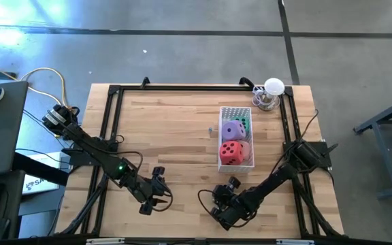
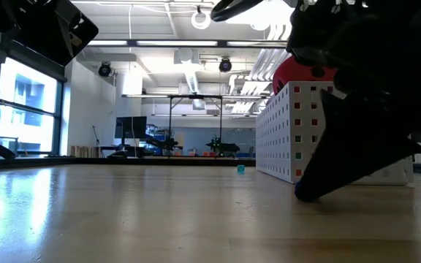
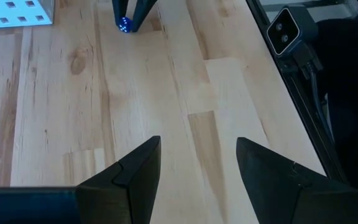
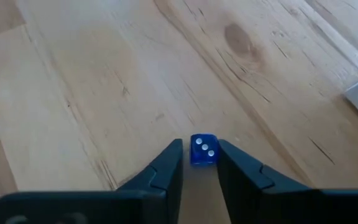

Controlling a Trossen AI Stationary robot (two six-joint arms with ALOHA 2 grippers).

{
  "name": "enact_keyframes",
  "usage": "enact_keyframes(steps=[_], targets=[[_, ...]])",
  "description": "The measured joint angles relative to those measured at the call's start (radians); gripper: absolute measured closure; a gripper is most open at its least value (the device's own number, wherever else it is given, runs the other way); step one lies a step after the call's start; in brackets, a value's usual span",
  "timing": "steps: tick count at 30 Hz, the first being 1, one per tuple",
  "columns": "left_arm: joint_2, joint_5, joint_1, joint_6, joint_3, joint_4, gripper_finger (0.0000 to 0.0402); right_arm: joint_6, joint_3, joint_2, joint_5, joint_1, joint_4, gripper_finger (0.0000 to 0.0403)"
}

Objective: Pick & Place Dice
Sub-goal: Put the blue die into the white bin

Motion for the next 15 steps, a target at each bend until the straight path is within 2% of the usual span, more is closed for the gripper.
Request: enact_keyframes(steps=[9,15], targets=[[0.000,0.000,0.000,0.001,0.000,0.000,0.0199,-0.003,0.000,0.001,0.001,0.000,0.006,0.0360],[0.000,0.000,0.000,0.001,0.000,0.000,0.0199,-0.004,-0.001,0.002,0.004,0.000,0.010,0.0359]])
